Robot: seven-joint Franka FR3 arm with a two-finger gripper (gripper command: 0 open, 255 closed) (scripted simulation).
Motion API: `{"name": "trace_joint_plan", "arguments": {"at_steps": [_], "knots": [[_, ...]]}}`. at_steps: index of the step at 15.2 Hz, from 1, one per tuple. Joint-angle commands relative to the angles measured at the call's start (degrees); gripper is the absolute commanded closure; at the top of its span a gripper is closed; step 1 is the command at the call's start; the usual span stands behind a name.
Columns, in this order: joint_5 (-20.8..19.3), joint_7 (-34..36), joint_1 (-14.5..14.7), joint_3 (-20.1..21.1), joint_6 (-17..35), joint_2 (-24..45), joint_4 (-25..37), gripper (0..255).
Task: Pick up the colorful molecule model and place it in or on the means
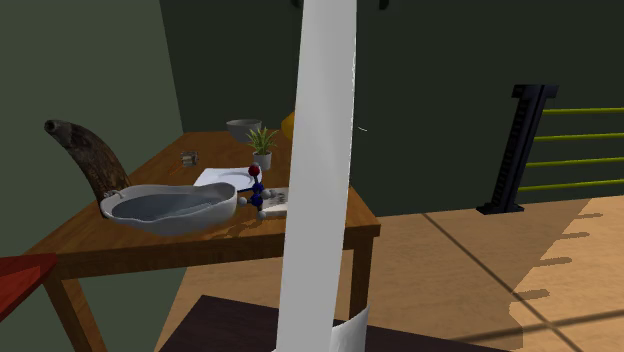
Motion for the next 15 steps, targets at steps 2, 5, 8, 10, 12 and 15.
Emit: {"name": "trace_joint_plan", "arguments": {"at_steps": [2,5,8,10,12,15], "knots": [[0.61,1.06,0.14,0.97,1.75,0.90,-0.77,0],[2.29,4.22,0.54,3.88,7.11,4.15,-2.58,0],[3.67,7.35,0.87,6.77,12.54,8.22,-3.64,0],[4.38,9.44,0.98,8.71,16.17,11.37,-3.91,0],[4.86,11.56,0.99,10.64,19.76,14.83,-3.84,0],[5.03,14.91,0.86,13.44,25.00,20.57,-3.09,0]]}}
